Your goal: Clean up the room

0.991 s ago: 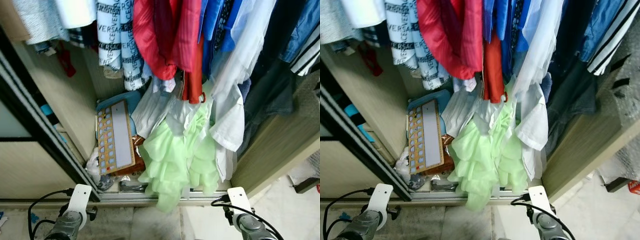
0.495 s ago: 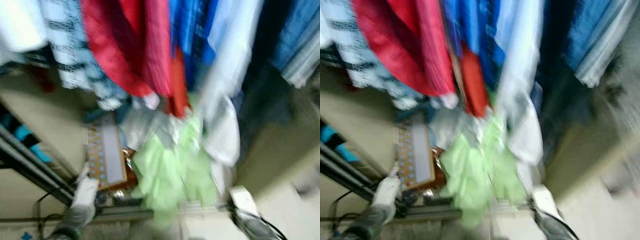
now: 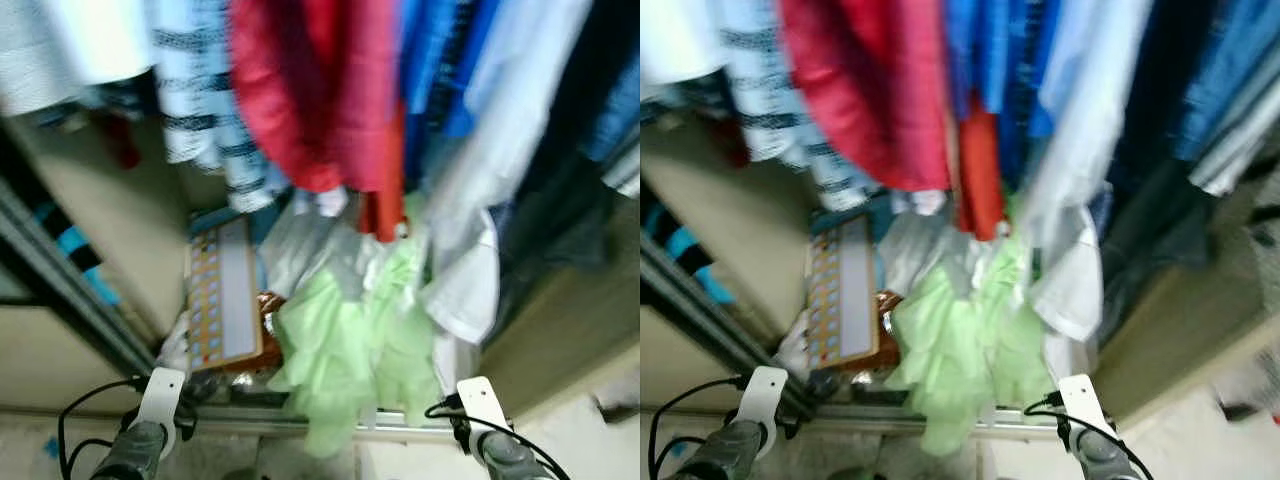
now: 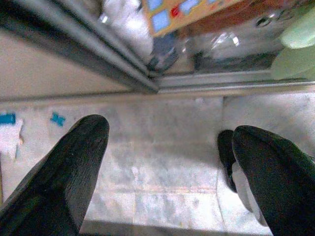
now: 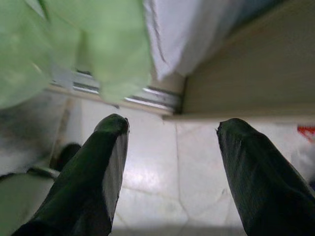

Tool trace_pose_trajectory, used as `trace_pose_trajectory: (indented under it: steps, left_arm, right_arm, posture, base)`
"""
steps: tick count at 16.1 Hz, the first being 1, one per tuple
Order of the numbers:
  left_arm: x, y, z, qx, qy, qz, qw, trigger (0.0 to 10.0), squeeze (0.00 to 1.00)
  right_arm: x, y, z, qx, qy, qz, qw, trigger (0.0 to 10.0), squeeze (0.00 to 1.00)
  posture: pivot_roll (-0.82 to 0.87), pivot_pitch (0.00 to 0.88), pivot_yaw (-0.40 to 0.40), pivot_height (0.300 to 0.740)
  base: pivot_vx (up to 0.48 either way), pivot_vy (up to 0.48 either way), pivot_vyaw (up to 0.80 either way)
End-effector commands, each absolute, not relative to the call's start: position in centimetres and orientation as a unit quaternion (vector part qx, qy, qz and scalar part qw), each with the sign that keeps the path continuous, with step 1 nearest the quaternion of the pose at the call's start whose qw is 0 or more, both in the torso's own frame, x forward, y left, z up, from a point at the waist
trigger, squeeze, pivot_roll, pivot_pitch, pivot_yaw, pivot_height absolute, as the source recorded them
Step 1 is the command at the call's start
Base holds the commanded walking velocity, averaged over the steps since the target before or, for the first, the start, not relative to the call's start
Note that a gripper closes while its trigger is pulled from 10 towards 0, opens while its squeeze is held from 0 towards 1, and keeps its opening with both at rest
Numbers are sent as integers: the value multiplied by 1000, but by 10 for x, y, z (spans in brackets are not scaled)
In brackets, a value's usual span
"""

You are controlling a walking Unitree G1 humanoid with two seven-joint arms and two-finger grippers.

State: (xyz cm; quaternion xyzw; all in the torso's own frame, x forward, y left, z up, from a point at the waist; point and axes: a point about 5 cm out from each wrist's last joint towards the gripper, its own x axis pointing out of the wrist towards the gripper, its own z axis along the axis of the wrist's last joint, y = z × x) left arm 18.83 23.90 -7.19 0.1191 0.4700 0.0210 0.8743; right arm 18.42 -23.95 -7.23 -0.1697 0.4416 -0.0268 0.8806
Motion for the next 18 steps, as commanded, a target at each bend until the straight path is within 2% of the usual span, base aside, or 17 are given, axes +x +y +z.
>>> trace_pose_trajectory:
  steps: [1, 6, 8, 9, 10, 11, 12, 15, 18]
  left_arm:
    - [188, 243, -71, 130, 470, 28, 872, 10000, 0]
    - [186, 244, -72, 110, 472, 67, 872, 10000, 0]
    - [184, 244, -73, 87, 466, 95, 875, 10000, 0]
    - [182, 244, -74, 54, 456, 135, 878, 10000, 0]
    - [180, 254, -71, 46, 446, 148, 882, 10000, 0]
    - [183, 289, -56, 43, 416, 167, 893, 10000, 0]
    - [196, 296, -44, 38, 376, 166, 911, 10000, 0]
    - [222, 294, -18, 35, 267, 117, 956, 10000, 0]
    - [226, 276, 5, 16, 160, 76, 984, 10000, 0]
  right_arm:
    - [190, -236, -70, -165, 434, -24, 886, 10000, 0]
    - [192, -236, -69, -163, 423, -23, 891, 10000, 0]
    - [192, -236, -68, -147, 411, -37, 899, 10000, 0]
    - [193, -236, -66, -124, 393, -57, 909, 10000, 0]
    - [205, -237, -59, -121, 373, -60, 918, 10000, 0]
    - [243, -240, -33, -113, 322, -67, 937, 10000, 0]
    - [262, -245, -18, -114, 302, -70, 944, 10000, 0]
    - [288, -245, 9, -83, 232, -60, 967, 10000, 0]
    - [293, -230, 27, -37, 147, -26, 988, 10000, 0]
  posture:
    - [-81, 0, 13, 740]
    - [-65, 0, 2, 740]
    - [-47, 0, -8, 740]
    - [-47, 0, -8, 740]
    - [-40, 0, -13, 740]
    - [-38, 0, -14, 740]
    - [-43, 0, -12, 740]
    - [-49, 0, -9, 740]
    - [-61, 0, -10, 740]
  base:
    - [0, 0, 0]
    - [0, 0, 0]
    - [0, 0, 800]
    - [0, 0, 763]
    - [0, 0, 463]
    - [0, 0, 0]
    - [0, 0, 0]
    - [0, 0, 0]
    - [0, 0, 0]
